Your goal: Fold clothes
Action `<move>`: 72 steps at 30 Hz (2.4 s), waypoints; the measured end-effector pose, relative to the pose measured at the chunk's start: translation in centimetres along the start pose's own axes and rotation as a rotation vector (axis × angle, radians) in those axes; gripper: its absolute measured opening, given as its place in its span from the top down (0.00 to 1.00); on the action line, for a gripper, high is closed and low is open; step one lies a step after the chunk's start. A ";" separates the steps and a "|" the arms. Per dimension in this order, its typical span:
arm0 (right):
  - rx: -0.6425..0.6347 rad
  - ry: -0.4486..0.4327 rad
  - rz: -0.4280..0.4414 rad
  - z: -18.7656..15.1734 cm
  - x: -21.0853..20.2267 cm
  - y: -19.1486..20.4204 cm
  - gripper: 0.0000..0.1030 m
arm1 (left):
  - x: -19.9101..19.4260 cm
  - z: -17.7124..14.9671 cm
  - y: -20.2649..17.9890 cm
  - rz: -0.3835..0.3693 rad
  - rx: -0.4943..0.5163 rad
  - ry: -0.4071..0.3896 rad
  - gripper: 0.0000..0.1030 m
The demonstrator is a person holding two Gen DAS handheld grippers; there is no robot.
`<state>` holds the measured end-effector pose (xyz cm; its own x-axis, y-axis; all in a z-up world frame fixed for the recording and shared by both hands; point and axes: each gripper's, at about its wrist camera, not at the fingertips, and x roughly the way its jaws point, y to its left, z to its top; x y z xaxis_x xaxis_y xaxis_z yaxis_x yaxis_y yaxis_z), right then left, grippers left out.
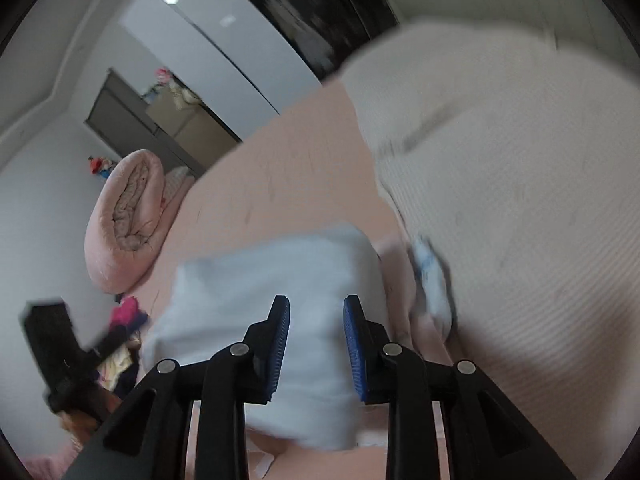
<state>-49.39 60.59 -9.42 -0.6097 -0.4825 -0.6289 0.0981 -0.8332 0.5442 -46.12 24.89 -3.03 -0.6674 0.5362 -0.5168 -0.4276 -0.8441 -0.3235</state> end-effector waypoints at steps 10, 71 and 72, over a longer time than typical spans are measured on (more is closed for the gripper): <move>-0.085 0.058 -0.145 -1.5 1.1 4.3 0.77 | 8.1 -2.6 1.3 0.108 0.197 0.362 0.26; -0.417 -0.117 -0.365 -40.2 -15.1 45.0 0.00 | -44.0 -24.8 1.3 0.549 -0.156 0.052 0.18; -0.409 -0.106 -0.369 -40.7 -15.1 44.5 0.00 | -43.9 -25.1 1.2 0.551 -0.152 0.052 0.18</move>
<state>-3.76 19.79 1.71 -0.7351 -0.1270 -0.6660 0.1473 -0.9888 0.0260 -1.98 0.19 -0.65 -0.7344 0.0187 -0.6785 0.0704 -0.9921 -0.1036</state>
